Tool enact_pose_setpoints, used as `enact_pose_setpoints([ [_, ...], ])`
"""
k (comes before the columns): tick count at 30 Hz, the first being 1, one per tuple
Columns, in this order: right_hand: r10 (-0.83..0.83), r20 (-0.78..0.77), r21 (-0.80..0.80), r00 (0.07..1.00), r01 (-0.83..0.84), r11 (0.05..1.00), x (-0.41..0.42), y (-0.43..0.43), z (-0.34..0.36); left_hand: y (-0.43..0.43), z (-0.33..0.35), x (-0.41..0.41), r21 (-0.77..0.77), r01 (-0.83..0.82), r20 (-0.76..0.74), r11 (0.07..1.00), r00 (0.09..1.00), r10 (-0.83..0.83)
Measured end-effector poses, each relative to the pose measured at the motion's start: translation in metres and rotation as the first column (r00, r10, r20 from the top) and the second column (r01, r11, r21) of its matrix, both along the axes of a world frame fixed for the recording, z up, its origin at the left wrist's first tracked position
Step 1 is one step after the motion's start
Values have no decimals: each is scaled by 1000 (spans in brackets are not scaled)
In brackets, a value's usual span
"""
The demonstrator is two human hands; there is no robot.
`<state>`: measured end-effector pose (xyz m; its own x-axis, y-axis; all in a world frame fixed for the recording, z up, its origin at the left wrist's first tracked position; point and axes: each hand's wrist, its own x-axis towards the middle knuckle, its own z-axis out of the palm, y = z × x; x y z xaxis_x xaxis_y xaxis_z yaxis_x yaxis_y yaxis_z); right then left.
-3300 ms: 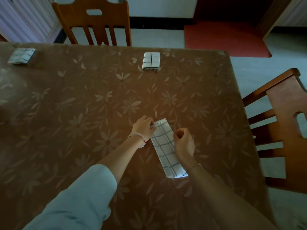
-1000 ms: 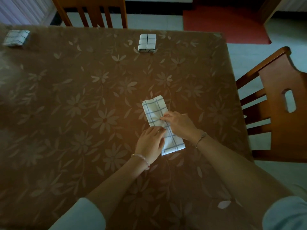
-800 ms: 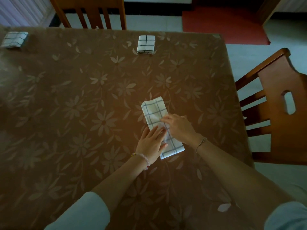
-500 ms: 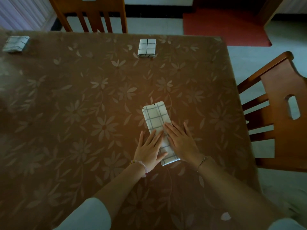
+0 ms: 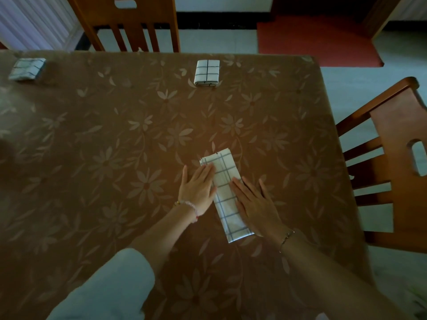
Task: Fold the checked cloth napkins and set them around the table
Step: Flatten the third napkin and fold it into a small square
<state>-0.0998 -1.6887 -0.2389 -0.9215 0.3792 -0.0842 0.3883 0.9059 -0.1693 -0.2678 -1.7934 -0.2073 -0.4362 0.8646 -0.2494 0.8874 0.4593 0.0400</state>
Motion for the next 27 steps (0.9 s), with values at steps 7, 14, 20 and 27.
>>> enact_pose_setpoints([
  [7,34,26,-24,999,-34,999,-24,17,16,3,-4,-13,-47,-6,35,999,999,7],
  [14,4,182,-26,983,1,1000,-69,51,28,3,-2,-18,-97,15,47,995,999,-11],
  [20,-28,-30,-134,999,24,991,-48,36,32,-5,1,-15,-91,59,52,994,997,-54],
  [27,6,-183,-193,983,-42,980,40,-22,24,-54,-2,19,-64,185,85,981,980,-179],
])
